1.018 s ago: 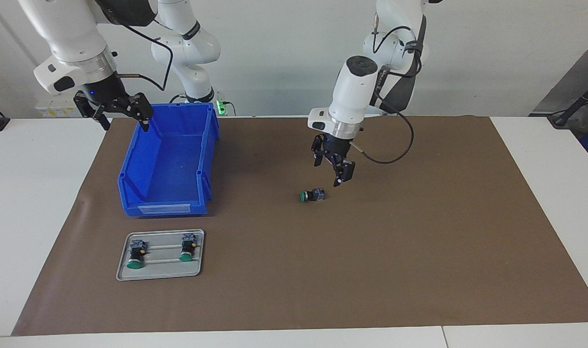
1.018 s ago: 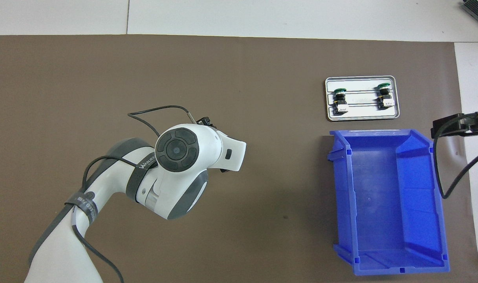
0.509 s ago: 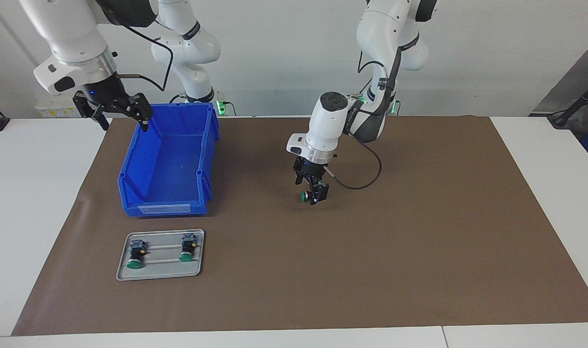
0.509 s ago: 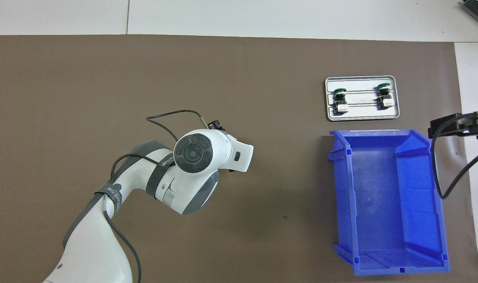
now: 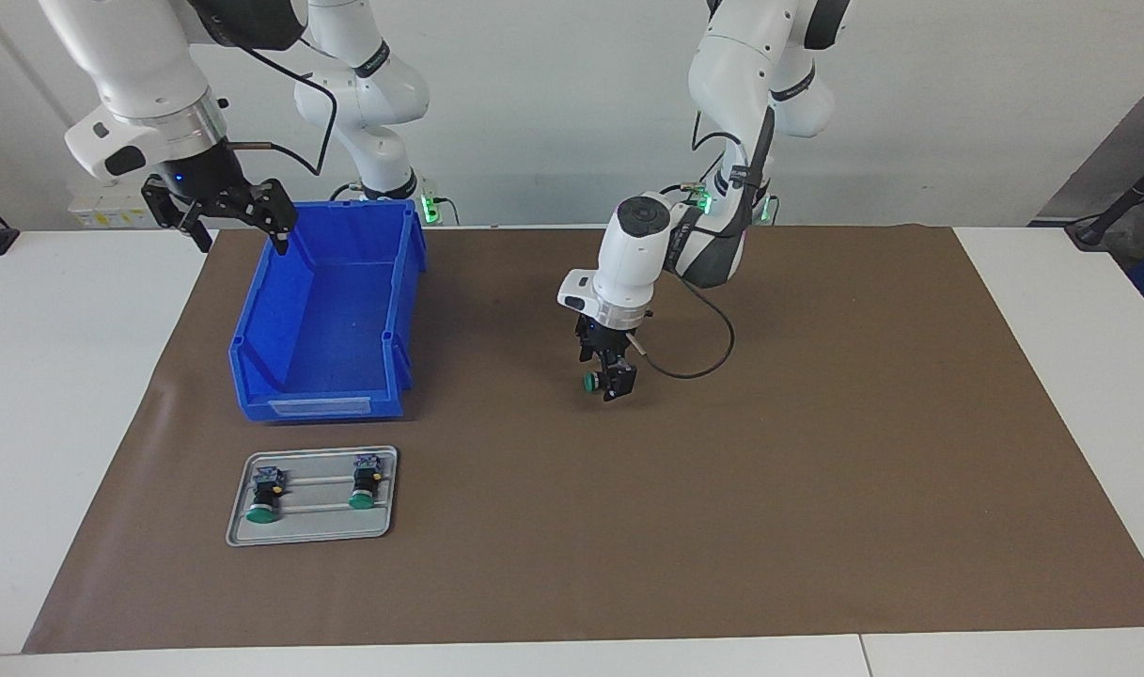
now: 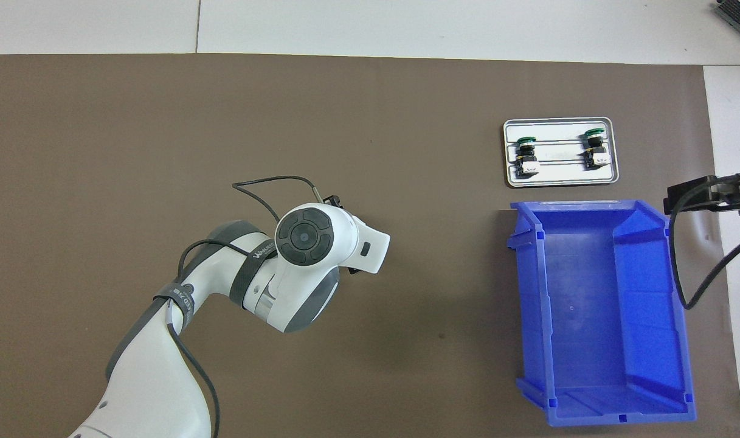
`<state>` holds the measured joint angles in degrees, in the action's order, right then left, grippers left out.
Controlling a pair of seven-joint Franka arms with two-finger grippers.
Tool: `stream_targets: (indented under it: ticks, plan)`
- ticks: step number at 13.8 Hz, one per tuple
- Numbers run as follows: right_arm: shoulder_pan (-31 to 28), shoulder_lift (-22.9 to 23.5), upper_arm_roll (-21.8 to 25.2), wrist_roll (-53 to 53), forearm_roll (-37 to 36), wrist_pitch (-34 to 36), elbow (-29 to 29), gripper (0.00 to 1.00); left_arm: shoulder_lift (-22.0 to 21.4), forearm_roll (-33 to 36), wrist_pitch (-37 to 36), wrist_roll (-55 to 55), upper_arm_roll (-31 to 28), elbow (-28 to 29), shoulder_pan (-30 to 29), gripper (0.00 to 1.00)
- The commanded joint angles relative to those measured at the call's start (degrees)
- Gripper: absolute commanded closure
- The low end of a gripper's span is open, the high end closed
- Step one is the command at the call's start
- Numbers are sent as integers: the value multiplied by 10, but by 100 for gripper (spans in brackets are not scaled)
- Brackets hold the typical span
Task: Place and press button with both arms
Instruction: 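Move the left gripper over toward the green button block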
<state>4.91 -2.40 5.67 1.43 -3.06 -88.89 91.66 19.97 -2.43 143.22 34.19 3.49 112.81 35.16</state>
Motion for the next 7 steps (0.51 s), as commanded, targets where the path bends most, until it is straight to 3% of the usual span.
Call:
stream_targets:
  ticks: [1,2,4,7]
  plan:
    - [-4,-9,-2,-11,10,-4,8,0,4,-8,-2,13,-8,4,15,5]
    - [-3,-9,-2,-11,10,-4,8,0,4,-8,-6,13,-8,5,15,6]
    - [-4,-9,-2,-11,10,-4,8,0,4,-7,-6,13,-8,4,17,23]
    - [-3,-9,-2,-10,10,-4,8,0,5,-7,-6,18,-9,0,18,74]
